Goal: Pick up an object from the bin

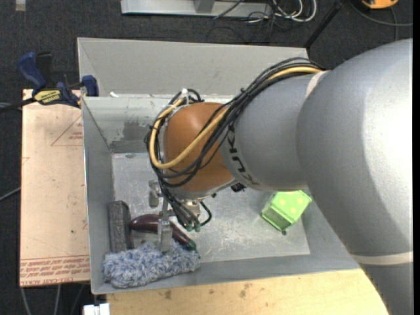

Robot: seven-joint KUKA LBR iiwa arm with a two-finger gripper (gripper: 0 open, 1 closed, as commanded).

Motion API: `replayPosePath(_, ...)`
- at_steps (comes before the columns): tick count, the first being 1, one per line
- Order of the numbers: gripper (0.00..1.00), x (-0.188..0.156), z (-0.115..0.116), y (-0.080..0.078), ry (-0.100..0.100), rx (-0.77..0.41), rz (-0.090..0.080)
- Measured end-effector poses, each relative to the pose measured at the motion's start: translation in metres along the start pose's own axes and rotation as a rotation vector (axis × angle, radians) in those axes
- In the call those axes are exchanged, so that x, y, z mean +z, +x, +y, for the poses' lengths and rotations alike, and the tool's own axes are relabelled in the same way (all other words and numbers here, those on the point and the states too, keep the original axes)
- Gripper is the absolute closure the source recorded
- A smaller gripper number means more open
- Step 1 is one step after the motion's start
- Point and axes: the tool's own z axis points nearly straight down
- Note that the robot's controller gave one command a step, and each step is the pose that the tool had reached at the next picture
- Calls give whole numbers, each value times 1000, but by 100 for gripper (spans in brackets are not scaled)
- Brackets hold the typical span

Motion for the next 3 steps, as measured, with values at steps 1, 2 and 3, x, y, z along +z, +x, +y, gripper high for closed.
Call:
replayPosePath(1, 0, -35, -2, 2, -1, 32, -2)
replayPosePath(2, 0, 34, -6, 10, 4, 120, 9)
replayPosePath(3, 100, 38, -6, 20, 0, 213, 0)
